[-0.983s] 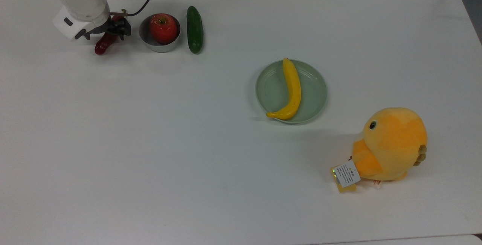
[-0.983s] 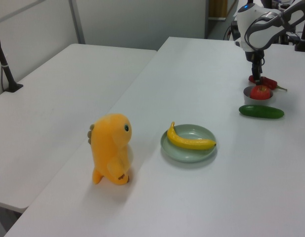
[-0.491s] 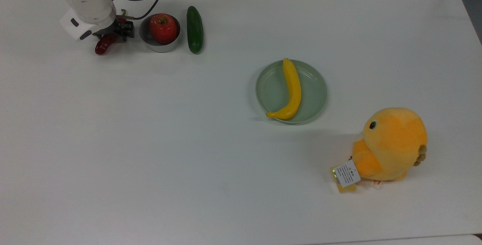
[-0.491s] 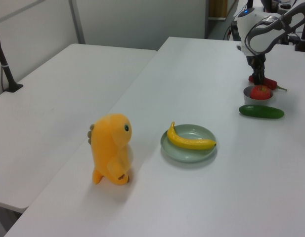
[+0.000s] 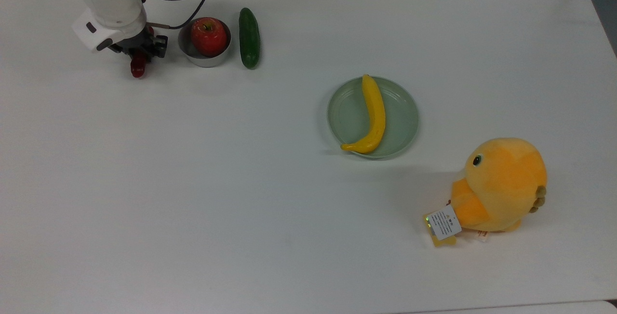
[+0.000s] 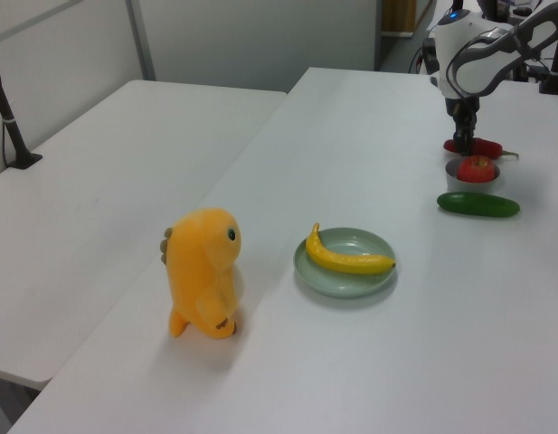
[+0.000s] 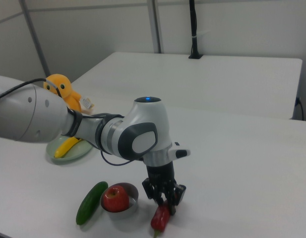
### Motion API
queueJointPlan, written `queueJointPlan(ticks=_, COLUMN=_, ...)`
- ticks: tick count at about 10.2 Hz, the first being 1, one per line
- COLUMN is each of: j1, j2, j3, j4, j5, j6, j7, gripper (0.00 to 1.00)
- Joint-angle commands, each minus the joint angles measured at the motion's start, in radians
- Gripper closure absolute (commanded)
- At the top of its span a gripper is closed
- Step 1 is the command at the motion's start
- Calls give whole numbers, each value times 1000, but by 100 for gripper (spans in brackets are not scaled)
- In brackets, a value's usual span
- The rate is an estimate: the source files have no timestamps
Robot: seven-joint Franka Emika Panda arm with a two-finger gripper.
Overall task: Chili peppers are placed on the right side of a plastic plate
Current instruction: 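Lift the chili pepper and carry it toward the green plate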
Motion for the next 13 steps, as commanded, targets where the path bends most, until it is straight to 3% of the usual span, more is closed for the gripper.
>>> queueJointPlan(ticks=1, j1=3, j2=-19, j3=-1, j4=47, j5=93, j6=34, j7=6, gripper=93)
queueJointPlan(ticks=4, j1=48, j2=-16, j3=3, j4=131, j5=309, j6=181, j7=17, gripper=92)
queueJointPlan(ticks=7, j1=117, j2=-9, j3=11, j4=209, j5=489, j6=216, j7=29, gripper=93)
queueJointPlan(ticks=11, j1=205, j2=1, j3=66, j4=242, j5=575, j6=218, j7=164, gripper=93)
queueJointPlan(ticks=13, j1=254, j2=19, j3=124, j4=242, j5=594, j6=218, j7=242, gripper=93)
